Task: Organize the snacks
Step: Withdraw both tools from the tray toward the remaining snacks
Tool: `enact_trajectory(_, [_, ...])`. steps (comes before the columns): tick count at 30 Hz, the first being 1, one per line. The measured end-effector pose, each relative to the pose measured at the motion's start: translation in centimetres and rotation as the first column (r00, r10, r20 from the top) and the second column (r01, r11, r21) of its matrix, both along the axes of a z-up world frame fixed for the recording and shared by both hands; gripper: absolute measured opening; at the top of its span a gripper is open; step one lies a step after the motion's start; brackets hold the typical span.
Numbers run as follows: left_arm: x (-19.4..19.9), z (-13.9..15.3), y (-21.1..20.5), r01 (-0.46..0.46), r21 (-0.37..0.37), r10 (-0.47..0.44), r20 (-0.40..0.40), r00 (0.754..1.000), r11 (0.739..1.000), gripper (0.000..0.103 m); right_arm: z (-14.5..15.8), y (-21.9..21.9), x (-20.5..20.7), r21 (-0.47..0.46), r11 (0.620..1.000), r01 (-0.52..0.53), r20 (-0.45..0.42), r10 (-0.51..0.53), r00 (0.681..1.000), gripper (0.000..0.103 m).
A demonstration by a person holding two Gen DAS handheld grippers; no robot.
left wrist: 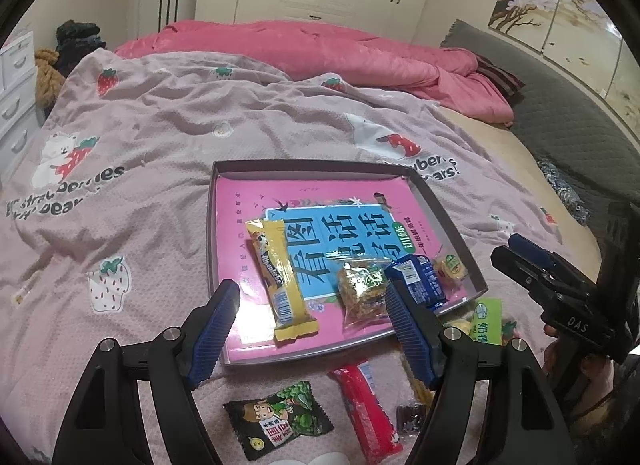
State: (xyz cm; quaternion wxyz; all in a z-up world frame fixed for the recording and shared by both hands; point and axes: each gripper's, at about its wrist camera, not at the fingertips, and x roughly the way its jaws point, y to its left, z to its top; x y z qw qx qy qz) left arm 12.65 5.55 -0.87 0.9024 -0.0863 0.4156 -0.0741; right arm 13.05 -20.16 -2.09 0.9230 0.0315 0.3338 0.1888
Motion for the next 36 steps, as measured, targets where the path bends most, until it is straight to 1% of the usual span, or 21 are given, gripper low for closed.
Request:
enact_trajectory(4, [-0.4, 0.6, -0.1, 0.004, 0.001, -0.004, 0.014, 1.0, 1.0, 0.077, 0.6, -1.1, -0.8, 0.0, 1.0, 0.029, 0.012, -0.029, 0.999, 0.082])
enact_trajectory(17, [-1.3, 1.2, -0.7, 0.025, 0.004, -0.025, 0.016, 1.0, 1.0, 0.077, 1.2, -2.8, -1.8, 0.013, 0.996, 0.083, 0.013, -0.083, 0.996, 0.083])
enact_trajectory(36, [-2.3, 1.4, -1.7, 0.052, 0.012, -0.052, 0.004, 0.999, 0.999, 0.077, 0.6, -2.1, -3.6, -0.011, 0.998, 0.057, -0.018, -0.057, 0.998, 0.083])
